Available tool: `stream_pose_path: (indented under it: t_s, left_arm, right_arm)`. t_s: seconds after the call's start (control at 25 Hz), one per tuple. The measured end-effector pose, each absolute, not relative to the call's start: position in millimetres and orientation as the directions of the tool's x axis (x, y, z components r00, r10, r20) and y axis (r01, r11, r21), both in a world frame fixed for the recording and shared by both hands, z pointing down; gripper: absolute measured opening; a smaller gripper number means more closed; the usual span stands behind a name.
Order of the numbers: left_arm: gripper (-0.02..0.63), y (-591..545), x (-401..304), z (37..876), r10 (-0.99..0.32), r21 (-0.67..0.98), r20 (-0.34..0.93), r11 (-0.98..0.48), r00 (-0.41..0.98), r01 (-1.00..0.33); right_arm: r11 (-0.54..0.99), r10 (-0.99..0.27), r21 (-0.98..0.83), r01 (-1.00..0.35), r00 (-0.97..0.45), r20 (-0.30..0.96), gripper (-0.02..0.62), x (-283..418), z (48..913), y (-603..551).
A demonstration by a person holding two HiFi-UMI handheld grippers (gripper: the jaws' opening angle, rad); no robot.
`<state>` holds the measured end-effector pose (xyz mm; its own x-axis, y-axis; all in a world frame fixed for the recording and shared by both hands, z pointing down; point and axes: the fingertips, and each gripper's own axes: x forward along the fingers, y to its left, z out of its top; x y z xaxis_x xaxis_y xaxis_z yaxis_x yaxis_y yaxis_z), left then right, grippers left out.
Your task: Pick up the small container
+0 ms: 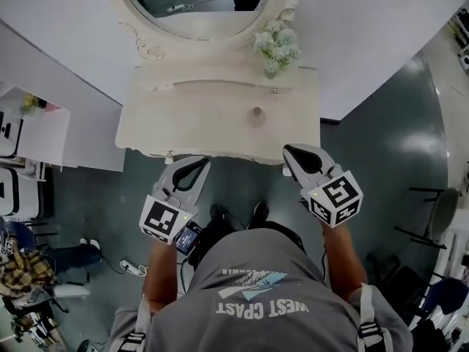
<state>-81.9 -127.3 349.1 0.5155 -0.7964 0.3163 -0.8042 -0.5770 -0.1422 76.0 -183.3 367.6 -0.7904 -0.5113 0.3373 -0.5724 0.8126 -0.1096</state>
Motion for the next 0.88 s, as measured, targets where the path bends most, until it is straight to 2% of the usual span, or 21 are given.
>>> stream_pose_path:
  t_s: [0.24, 0.88]
  left_arm:
    - [0.003, -146.0, -78.9, 356.7, -0.779, -0.105, 0.334, -0.59, 0.531, -0.8]
    - [0.003, -222.5, -58.4, 400.3, -0.648, -0.071, 0.336, -0.742, 0.684, -0.667]
  right_arm:
    - [0.796, -0.518, -0.129, -0.592, -0.775, 0.361, 0.002, 81.4, 379.3, -191.4]
    - [0.672, -0.628, -0.144, -0.726, -0.662, 0.409, 0.002, 94.0, 400.1, -221.9]
